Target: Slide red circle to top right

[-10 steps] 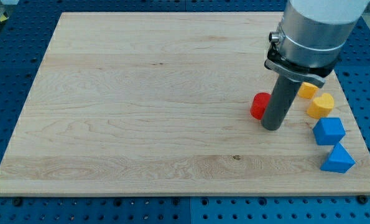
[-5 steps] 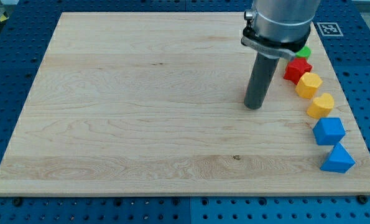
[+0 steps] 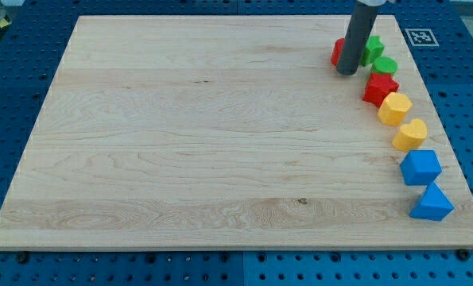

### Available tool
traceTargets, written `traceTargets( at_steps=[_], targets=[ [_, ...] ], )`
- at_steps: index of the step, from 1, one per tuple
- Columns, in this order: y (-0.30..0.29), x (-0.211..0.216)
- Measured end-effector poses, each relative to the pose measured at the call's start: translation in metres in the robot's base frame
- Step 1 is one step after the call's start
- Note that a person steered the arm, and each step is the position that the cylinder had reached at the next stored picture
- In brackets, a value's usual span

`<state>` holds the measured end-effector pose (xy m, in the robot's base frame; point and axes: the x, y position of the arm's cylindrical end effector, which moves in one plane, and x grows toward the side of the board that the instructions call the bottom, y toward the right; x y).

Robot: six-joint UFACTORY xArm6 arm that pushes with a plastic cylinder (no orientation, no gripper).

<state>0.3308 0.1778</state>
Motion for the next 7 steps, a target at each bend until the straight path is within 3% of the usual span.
traceTargets(
  at_steps=[7],
  targets=[
    [0.0,-0.045]
  ],
)
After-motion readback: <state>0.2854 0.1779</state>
